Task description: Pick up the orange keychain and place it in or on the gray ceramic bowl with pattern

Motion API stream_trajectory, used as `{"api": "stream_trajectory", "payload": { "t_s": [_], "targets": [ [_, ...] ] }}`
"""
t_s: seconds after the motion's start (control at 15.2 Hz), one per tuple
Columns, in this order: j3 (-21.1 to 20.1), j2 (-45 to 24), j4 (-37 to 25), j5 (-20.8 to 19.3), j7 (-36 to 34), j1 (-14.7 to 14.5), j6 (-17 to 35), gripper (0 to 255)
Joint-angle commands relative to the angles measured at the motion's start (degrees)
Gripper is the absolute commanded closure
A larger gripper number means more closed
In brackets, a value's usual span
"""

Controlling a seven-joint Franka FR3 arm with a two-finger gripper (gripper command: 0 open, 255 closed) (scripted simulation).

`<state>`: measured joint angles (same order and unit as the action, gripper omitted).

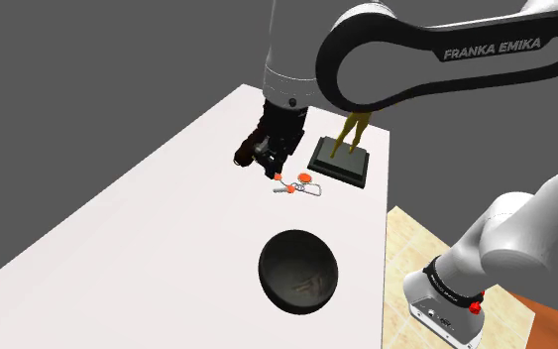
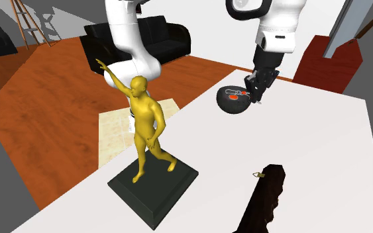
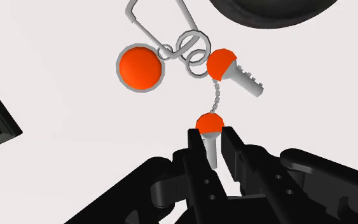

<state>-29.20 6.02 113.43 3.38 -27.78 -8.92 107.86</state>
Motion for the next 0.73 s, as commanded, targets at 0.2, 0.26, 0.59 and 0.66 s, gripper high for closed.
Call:
{"api": "stream_trajectory", "payload": {
  "t_s": [0.2,0.26,0.59,0.66],
  "targets": [
    [-2.51,5.37,4.14,3.19,-3.98,-2.76,-0.42,255],
    [-3.09,6.32,4.82,3.82,-4.88,-3.36,-0.51,255],
    [-6.19,10.32,7.24,6.77,-9.79,-6.48,-1.14,255],
    [-6.32,10.45,7.3,6.88,-10.0,-6.61,-1.17,255]
  ]
}}
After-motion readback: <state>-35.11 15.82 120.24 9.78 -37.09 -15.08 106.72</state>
